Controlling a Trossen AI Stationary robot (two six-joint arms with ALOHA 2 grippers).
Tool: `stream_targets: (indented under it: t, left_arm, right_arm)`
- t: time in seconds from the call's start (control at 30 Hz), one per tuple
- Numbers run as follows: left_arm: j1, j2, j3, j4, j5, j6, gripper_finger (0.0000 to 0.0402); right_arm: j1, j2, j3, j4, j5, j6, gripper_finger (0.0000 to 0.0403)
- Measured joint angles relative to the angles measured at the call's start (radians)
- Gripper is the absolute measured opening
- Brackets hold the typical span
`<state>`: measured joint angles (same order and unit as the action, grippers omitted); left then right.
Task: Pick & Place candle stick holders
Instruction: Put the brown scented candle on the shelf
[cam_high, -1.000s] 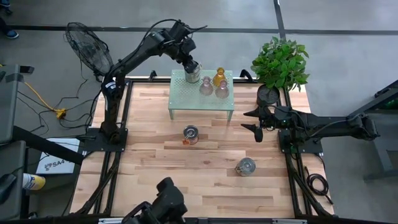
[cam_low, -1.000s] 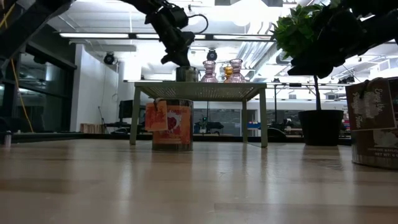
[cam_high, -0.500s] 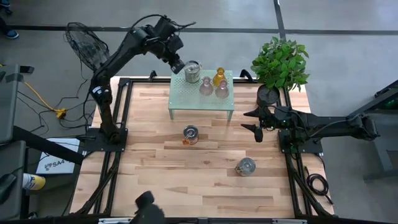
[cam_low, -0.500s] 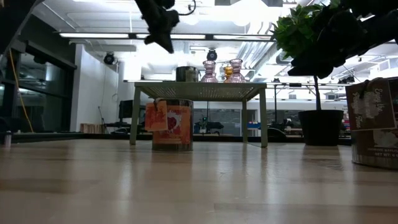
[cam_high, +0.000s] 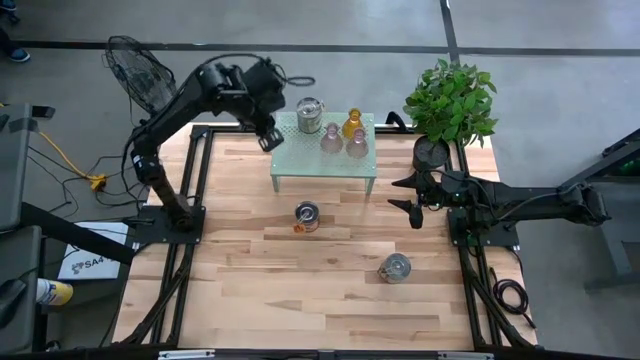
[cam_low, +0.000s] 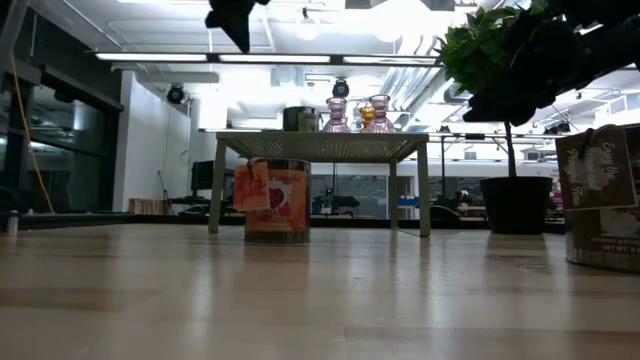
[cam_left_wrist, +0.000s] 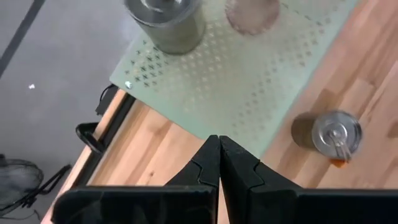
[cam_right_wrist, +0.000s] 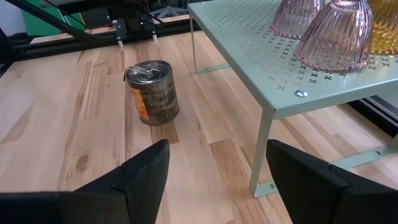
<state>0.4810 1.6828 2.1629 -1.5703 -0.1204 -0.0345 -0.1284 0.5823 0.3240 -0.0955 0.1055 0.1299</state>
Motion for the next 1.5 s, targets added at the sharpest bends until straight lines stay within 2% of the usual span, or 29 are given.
stream_targets:
  t: [0.13,0.33,0.5,0.7,0.83,1.0,1.23,1.4,1.5]
  left_arm:
    - [-0.084,-0.038,-0.081,-0.001,-0.068,-0.079,0.0000]
    - [-0.190,-0.136,-0.324,0.048,-0.126,-0.216,0.0000]
    - [-0.268,-0.273,-0.600,0.196,-0.125,-0.344,0.0000]
    - [-0.391,-0.463,-0.933,0.458,-0.125,-0.599,0.0000]
    - [-0.474,-0.518,-1.097,0.597,-0.120,-0.759,0.0000]
    - [-0.534,-0.494,-1.188,0.700,-0.118,-0.855,0.0000]
    - [-0.569,-0.435,-1.195,0.751,-0.151,-0.854,0.0000]
    - [-0.569,-0.430,-1.195,0.763,-0.163,-0.818,0.0000]
    - [-0.569,-0.430,-1.195,0.760,-0.182,-0.796,0.0000]
  right_arm:
    - [0.000,0.000,0.000,-0.017,0.000,0.000,0.0264]
    - [0.000,0.000,0.000,-0.039,-0.004,0.000,0.0264]
    - [0.000,0.000,0.000,-0.055,-0.007,0.000,0.0264]
    - [0.000,-0.024,0.000,-0.108,0.001,0.000,0.0264]
    - [0.000,-0.053,0.000,-0.159,-0.003,0.003,0.0264]
    - [0.000,-0.076,0.000,-0.183,-0.009,0.001,0.0264]
    - [0.010,-0.079,0.000,-0.176,-0.092,0.039,0.0264]
    - [0.090,-0.079,0.000,-0.177,-0.089,0.104,0.0264]
    - [0.150,-0.072,0.018,-0.194,-0.034,0.156,0.0264]
